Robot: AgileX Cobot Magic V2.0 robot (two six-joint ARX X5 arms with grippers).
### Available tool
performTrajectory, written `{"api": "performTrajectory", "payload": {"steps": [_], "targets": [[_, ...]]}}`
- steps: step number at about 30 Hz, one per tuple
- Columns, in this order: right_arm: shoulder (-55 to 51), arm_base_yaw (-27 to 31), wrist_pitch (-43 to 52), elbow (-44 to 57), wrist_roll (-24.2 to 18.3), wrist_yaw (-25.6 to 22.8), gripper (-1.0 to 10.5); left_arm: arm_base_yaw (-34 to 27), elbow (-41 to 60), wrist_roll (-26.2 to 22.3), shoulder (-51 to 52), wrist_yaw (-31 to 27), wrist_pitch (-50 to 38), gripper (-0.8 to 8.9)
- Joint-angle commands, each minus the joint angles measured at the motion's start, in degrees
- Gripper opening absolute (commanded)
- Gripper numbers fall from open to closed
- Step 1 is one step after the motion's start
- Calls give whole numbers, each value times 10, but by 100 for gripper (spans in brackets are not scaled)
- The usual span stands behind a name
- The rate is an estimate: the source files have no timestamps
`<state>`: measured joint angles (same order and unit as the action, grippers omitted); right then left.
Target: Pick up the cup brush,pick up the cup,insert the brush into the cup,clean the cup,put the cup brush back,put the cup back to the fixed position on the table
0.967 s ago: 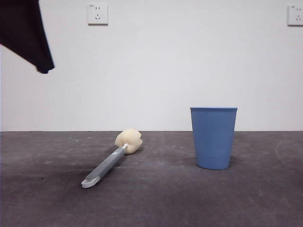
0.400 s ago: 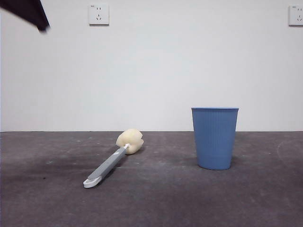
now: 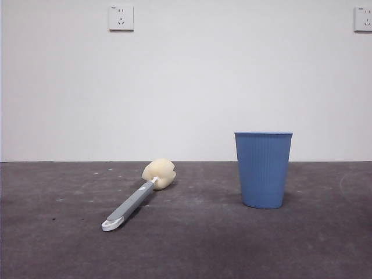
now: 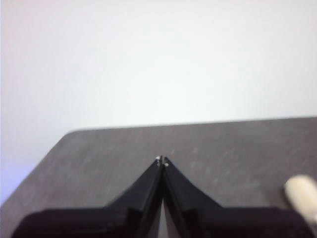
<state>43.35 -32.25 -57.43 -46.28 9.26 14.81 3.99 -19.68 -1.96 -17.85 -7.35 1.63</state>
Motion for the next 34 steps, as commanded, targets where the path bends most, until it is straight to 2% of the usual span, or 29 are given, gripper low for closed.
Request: {"api": "performTrajectory", "payload": {"steps": [1,5,11,19,34], "targets": [[0,-1,1,0,3,-2,1,-15,66,7,43,0,-3,-4],[0,-1,1,0,3,-1,1,-26,133,35,94,0,-3,-4],[0,-1,1,0,3,-1,1,-29,181,65,133,0,16,-4],[0,-1,1,0,3,-1,1,-29,186,69,151,2,113,-3],[0,-1,1,0,3,-2,1,-28,186,69,151,1,109,-3]]}}
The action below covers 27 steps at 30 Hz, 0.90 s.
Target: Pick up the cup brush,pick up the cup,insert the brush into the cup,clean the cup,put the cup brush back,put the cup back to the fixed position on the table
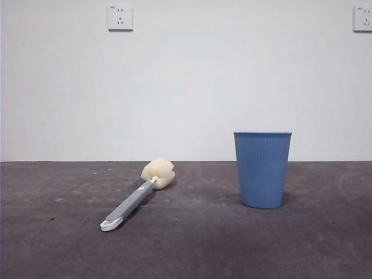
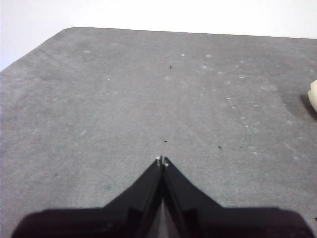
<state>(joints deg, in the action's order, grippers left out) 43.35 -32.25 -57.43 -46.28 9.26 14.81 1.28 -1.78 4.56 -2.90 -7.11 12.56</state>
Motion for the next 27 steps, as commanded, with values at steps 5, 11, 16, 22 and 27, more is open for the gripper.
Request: {"api": "performTrajectory", "payload": {"steps": [5,11,16,22,27], "targets": [[0,-1,1,0,3,-1,1,-1,7,4,2,-1,0,-3],[-2,-1,5,0,-10,-4,1,-1,7,4,2,-1,-1,-3],[-38,42,106,2,-96,-44,1,-1,7,4,2,-1,-1,-3],[-102,157,290,35,-157,-42,1,-1,7,4,2,-1,-1,-3],[-169,235,408,120,-175,-42,1,-1,7,4,2,-1,-1,-3]]}}
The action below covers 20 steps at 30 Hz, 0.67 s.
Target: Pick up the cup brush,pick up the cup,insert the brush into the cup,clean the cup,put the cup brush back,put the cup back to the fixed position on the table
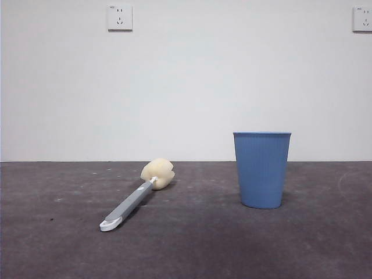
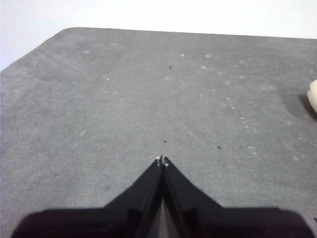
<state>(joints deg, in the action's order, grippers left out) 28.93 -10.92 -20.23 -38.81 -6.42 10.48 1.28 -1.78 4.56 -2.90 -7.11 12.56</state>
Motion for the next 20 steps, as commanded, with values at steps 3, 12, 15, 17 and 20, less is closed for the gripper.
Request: {"api": "performTrajectory", "payload": {"steps": [3,12,15,17,20], "targets": [[-77,48,86,120,-18,1,1,-1,7,4,2,-1,-1,-3],[-219,75,169,304,12,-5,1,-1,7,4,2,-1,-1,-3],[-252,75,170,340,30,-6,1,-1,7,4,2,-1,-1,-3],[-267,75,169,359,43,-6,1,-1,7,4,2,-1,-1,-3],[-281,75,169,379,60,-6,1,-1,7,4,2,-1,-1,-3]]}}
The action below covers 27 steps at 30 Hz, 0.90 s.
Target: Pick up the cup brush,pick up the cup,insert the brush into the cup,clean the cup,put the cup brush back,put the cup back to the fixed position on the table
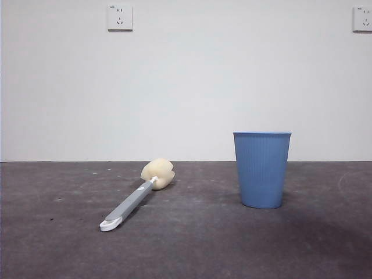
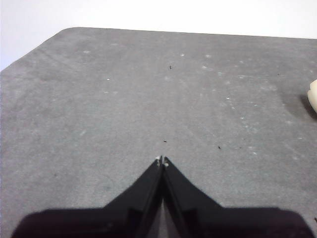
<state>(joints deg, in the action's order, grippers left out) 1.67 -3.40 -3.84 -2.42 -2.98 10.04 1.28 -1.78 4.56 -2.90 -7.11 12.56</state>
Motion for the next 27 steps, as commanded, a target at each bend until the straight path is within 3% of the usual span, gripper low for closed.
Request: {"api": "performTrajectory", "payload": {"steps": [1,11,27], "targets": [[-11,0,5,19,27,-2,1,-1,7,4,2,-1,-1,-3],[-16,0,-61,21,31,-14,1,-1,7,4,2,-1,-1,-3],[-16,0,-57,20,31,-14,1,-1,7,4,2,-1,-1,-3]]}}
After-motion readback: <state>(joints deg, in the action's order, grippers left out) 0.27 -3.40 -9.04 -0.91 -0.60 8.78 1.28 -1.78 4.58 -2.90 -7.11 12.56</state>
